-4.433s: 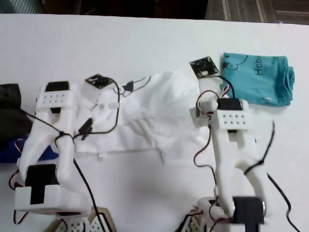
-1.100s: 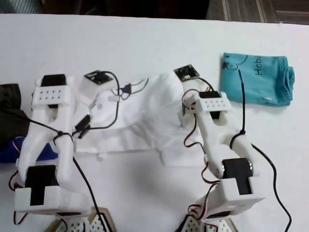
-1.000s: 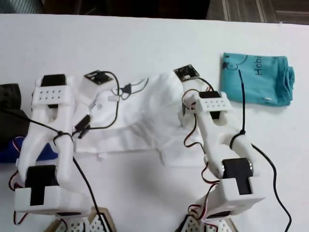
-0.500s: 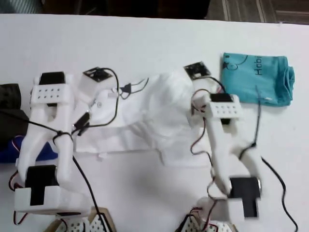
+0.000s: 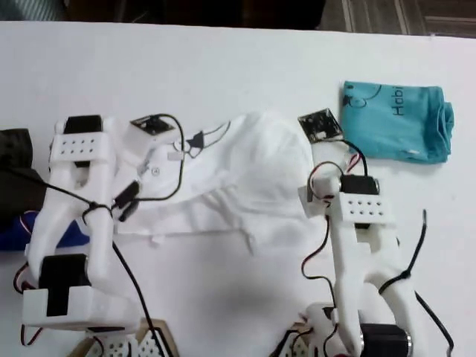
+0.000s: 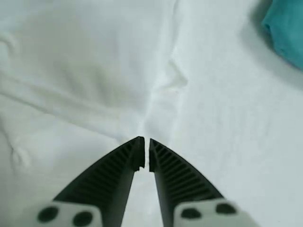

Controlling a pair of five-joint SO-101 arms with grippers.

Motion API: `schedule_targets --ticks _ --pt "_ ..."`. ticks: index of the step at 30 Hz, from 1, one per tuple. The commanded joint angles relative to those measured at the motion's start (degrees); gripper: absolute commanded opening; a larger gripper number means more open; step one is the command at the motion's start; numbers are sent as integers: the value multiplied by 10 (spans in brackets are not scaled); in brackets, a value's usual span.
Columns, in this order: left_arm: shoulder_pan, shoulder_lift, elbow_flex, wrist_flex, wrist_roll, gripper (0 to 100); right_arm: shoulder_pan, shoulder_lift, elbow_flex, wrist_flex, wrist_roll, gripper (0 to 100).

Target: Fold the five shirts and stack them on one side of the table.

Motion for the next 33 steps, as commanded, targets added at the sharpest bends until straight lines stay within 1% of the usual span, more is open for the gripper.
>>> schedule_targets --ticks 1,2,3,6,12,17,18,21,23,25,33 --pt "-3 -27 -1 -15 -1 26 -21 41 -11 -28 -33 157" --pt "-3 -27 -2 -17 -1 26 -26 63 -21 -29 -40 179" --pt "-3 -27 -3 -17 -1 26 -34 87 -33 -29 -45 178" --pt "-4 -27 -4 -17 -1 26 -51 162 -69 -25 -47 147" --pt "-6 -27 -6 -16 -2 26 -50 254 -134 26 -47 167" --pt "-4 -27 -7 -30 -1 26 -53 262 -142 27 -47 158" --pt "-4 -27 -7 -34 -1 26 -54 262 -142 27 -47 136" --pt "-3 -27 -7 -37 -2 26 -51 262 -144 24 -47 10" --pt "-3 -27 -7 -37 -4 26 -49 262 -146 22 -47 33" --pt "-3 -27 -7 -40 -4 26 -49 262 -149 22 -47 15" --pt "-4 -27 -7 -37 -4 26 -49 242 -147 26 -47 19"
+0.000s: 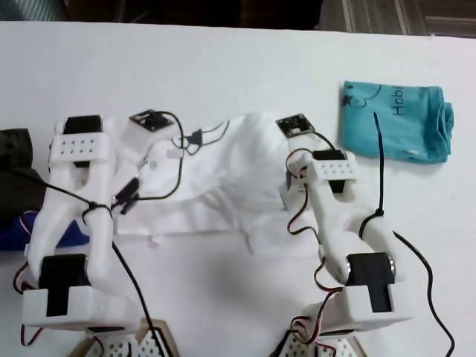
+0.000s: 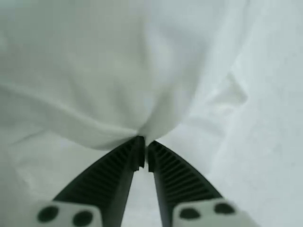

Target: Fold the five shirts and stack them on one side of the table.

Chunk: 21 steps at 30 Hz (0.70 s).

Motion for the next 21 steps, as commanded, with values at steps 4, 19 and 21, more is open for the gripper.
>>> schedule_targets --ticks 4,19,21 --pt "-2 -29 -7 18 -4 26 -2 -99 -18 33 -4 19" --pt "-5 -199 153 -10 -40 26 88 -259 17 125 44 19" --pt "-10 -197 181 -35 -41 26 105 -278 39 125 59 19"
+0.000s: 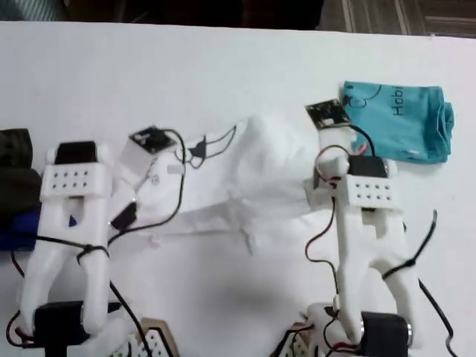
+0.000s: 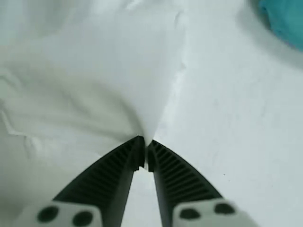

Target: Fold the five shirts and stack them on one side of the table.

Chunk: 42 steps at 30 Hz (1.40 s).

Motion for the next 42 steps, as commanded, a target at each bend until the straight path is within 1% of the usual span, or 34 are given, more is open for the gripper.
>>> schedule_targets --ticks 1,6,10,15,22,25,27,30,31,32,35,37,39,40,42 --pt "-11 -19 37 -46 -7 26 33 -53 25 5 29 19" --pt "-11 -18 84 -98 -11 26 63 -98 100 3 68 19" --pt "-11 -18 118 -143 -11 26 64 -121 142 2 70 19" --pt "-11 -18 153 -199 -11 26 62 -128 149 4 70 19" --pt "-11 -18 149 -222 -6 28 61 -129 149 9 70 21" --pt "-12 -18 147 -217 -6 33 61 -130 141 41 70 32" --pt "-19 -18 146 -213 -6 79 63 -130 128 63 70 84" --pt "-41 -23 124 -193 -10 199 61 -130 98 74 70 176" --pt "-51 -23 109 -181 -11 225 61 -130 84 74 67 198" --pt "-62 -23 87 -169 -11 229 61 -130 69 74 65 208" --pt "-96 -23 2 -129 -11 214 61 -129 23 74 60 200" --pt "-119 -19 -65 -115 -11 213 62 -124 -11 65 28 193" --pt "-134 -17 -116 -125 -5 191 60 -117 -38 36 -2 175" --pt "-133 -14 -127 -134 -3 148 55 -109 -51 17 -14 145" --pt "-109 11 -135 -153 27 13 26 -69 -74 -22 -20 25"
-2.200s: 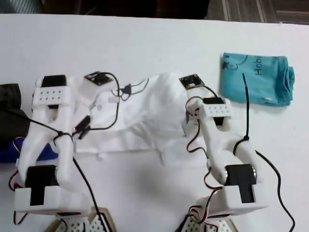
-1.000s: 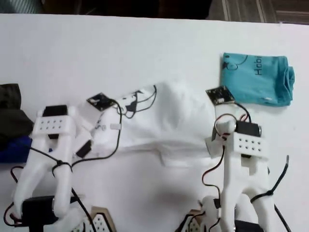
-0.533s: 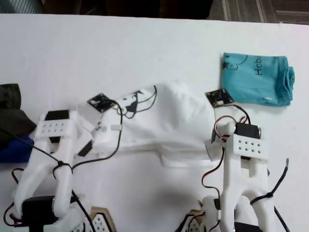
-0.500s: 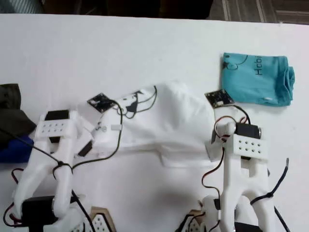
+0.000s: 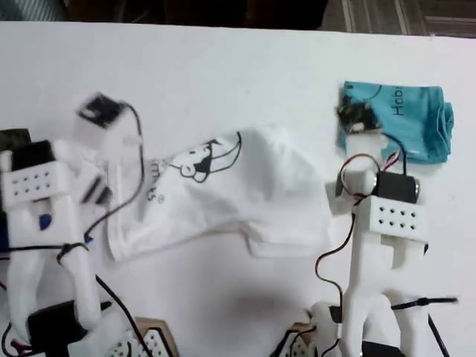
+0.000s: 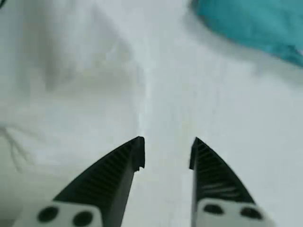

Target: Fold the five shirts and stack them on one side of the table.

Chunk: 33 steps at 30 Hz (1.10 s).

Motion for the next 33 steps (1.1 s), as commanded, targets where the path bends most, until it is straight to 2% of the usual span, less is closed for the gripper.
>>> schedule_targets --ticks 1,2,6,12,17,20,26,33 --pt "33 35 -42 -29 45 24 -42 59 -61 -61 -19 7" --pt "55 64 -44 -33 60 47 -57 92 -77 -70 -20 36" --pt "121 193 -87 -58 112 28 -98 241 -177 -78 -23 22" --pt "125 346 -174 -87 135 26 -140 408 -348 -75 -23 19" --pt "124 436 -240 -89 136 26 -174 500 -423 -79 -23 19" --pt "100 488 -292 -89 136 26 -168 567 -445 -83 -22 19" --pt "47 579 -406 -84 136 26 -109 682 -507 -80 -22 19" --pt "55 624 -520 -16 136 26 -57 713 -541 -77 -20 19"
